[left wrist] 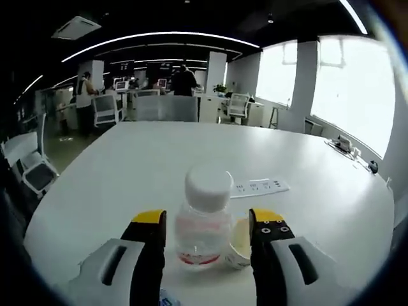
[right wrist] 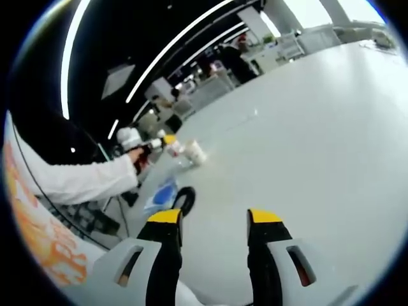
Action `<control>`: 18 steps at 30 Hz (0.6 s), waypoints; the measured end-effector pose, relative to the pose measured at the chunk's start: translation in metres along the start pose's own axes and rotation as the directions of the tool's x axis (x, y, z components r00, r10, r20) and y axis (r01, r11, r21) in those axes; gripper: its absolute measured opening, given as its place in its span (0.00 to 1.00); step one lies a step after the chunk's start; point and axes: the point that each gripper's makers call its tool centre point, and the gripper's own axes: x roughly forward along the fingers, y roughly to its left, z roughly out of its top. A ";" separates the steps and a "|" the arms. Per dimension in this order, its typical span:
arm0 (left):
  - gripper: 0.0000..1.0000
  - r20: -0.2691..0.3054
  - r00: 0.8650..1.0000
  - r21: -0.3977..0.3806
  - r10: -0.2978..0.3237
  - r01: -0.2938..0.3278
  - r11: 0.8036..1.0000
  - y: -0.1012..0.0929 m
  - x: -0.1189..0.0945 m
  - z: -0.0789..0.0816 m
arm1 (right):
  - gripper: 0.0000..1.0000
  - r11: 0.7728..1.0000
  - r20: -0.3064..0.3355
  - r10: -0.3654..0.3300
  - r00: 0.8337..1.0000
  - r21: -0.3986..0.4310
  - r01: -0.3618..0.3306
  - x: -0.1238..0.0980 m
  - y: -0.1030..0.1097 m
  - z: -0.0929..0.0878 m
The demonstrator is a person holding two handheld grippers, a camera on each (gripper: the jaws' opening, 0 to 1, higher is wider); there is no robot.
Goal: Arrange the tabletop items into an orderly group along one side of the table until the central work area is clear of visible clutter.
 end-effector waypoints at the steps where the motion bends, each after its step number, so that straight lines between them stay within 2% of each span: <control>1: 0.66 0.002 1.000 0.003 0.001 -0.001 1.000 0.001 -0.002 0.000 | 0.39 1.000 0.003 0.003 1.000 0.003 -0.003 0.000 0.000 0.001; 4: 0.65 -0.020 1.000 0.018 0.006 -0.006 1.000 0.004 -0.013 -0.004 | 0.39 1.000 0.014 0.018 1.000 0.019 -0.018 0.002 0.002 0.002; 7: 0.68 -0.012 1.000 0.019 -0.016 0.016 1.000 0.001 -0.030 -0.010 | 0.39 0.999 0.012 0.033 0.999 0.027 -0.033 0.005 0.004 0.001; 12: 0.70 -0.020 1.000 0.037 0.003 -0.003 0.999 0.008 -0.060 -0.028 | 0.39 0.997 -0.016 0.071 0.997 0.008 -0.071 0.012 0.013 -0.002; 18: 0.71 -0.007 1.000 0.020 0.013 -0.013 1.000 0.012 -0.090 -0.035 | 0.40 0.995 -0.023 0.099 0.995 -0.012 -0.099 0.013 0.021 0.000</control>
